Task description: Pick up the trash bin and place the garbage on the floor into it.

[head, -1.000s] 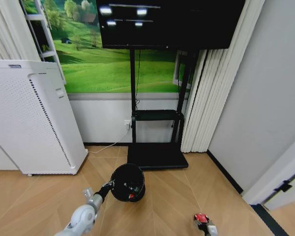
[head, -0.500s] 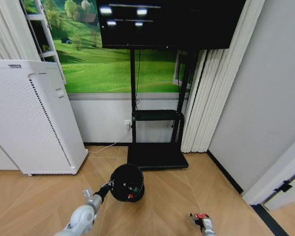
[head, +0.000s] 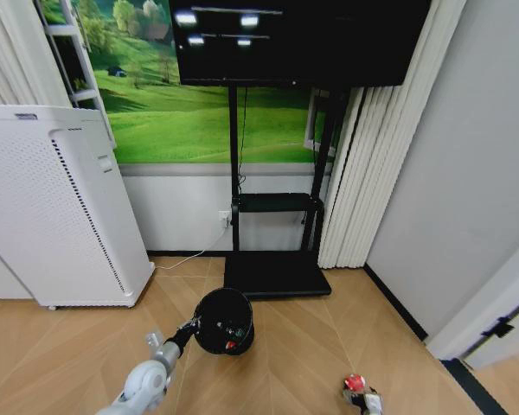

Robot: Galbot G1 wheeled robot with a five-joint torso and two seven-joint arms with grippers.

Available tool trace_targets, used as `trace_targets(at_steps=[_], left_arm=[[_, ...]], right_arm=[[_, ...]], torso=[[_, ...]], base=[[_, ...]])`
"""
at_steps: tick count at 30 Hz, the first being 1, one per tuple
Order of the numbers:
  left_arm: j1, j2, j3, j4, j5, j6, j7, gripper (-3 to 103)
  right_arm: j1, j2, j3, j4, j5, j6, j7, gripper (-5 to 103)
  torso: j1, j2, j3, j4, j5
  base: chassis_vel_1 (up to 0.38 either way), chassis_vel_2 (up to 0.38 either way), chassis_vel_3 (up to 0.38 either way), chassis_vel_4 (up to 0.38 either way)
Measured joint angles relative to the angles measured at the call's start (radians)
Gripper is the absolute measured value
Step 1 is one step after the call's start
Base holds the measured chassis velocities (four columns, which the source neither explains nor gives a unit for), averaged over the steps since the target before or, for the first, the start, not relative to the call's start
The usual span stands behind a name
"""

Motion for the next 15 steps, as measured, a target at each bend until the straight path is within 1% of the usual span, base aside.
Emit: trace_targets(at_steps=[4,7,12,13,14,15], left_arm=[[0.004,0.0,0.0,0.0,0.001,-0.001,0.0,6],[0.012,0.002,-0.009,-0.004,0.002,-0.002,0.001,6],[0.013,0.001,-0.013,-0.004,0.003,-0.003,0.001,6],[0.013,0.001,-0.013,-0.004,0.003,-0.003,0.001,6],[0.013,0.001,-0.013,-0.004,0.003,-0.003,0.001,6],[0.013,0.001,-0.013,-0.004,0.003,-0.004,0.001,6]], right_arm=[[0.012,0.005,-0.002,-0.01,0.001,0.003,0.001,89],[0.018,0.01,-0.008,0.005,0.018,-0.001,0.005,75],[0.013,0.011,-0.013,0.015,0.02,-0.008,0.004,71],[0.016,0.014,-0.014,0.01,0.017,-0.008,0.004,75],[0.016,0.014,-0.014,0.01,0.017,-0.008,0.004,75],[0.024,0.018,-0.015,-0.002,0.011,-0.007,0.004,78]], torso=[[0.0,0.0,0.0,0.0001,-0.0001],[0.0,0.0,0.0,0.0003,0.0],[0.0,0.0,0.0,0.0002,0.0],[0.0,0.0,0.0,0.0001,-0.0001],[0.0,0.0,0.0,0.0001,-0.0001],[0.0,0.0,0.0,0.0001,0.0]], base=[[0.0,0.0,0.0,0.0],[0.0,0.0,0.0,0.0],[0.0,0.0,0.0,0.0],[0.0,0.0,0.0,0.0],[0.0,0.0,0.0,0.0],[0.0,0.0,0.0,0.0]])
